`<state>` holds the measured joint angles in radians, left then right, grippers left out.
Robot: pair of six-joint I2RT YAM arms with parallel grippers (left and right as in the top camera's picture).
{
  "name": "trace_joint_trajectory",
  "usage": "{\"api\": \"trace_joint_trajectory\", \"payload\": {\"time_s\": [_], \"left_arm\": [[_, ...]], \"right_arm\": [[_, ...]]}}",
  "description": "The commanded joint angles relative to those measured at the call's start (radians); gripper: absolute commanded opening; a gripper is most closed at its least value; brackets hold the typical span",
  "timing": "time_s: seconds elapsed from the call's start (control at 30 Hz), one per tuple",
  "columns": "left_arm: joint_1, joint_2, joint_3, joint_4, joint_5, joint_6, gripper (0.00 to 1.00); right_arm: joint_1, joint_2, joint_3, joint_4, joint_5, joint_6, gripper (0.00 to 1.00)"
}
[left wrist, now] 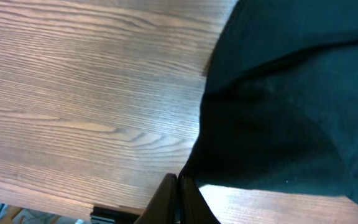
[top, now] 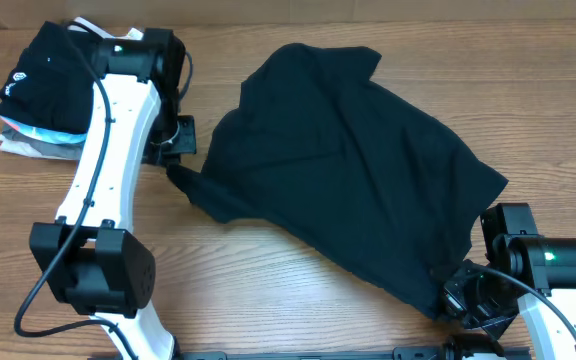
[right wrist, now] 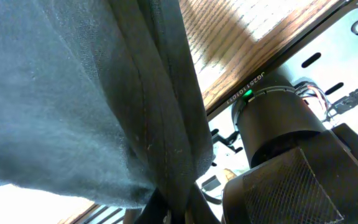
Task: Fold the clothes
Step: 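Lower the shirt flat, right gripper pulling its corner toward front-right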
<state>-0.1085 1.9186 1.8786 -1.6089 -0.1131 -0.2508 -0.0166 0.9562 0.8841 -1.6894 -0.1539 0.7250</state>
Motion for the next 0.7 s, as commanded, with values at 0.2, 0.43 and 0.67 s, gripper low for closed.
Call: {"api": "trace_joint_trajectory", "payload": {"time_s": [0.2,0.43,0.67], "left_arm": [[-0.021,-0.029,-0.094,-0.007,0.017,0.028,0.04],[-0.021,-0.029,-0.137,-0.026,0.02,0.038,0.04],[-0.029,-0.029,-0.224,0.014,0.08,0.037,0.04]], "right_arm": [[0.01,-0.013,-0.001,0.004,-0.005,-0.018,0.11],[0.01,-0.013,-0.001,0.008,-0.005,-0.018,0.13],[0.01,-0.013,-0.001,0.038,-0.005,-0.018,0.13]]}}
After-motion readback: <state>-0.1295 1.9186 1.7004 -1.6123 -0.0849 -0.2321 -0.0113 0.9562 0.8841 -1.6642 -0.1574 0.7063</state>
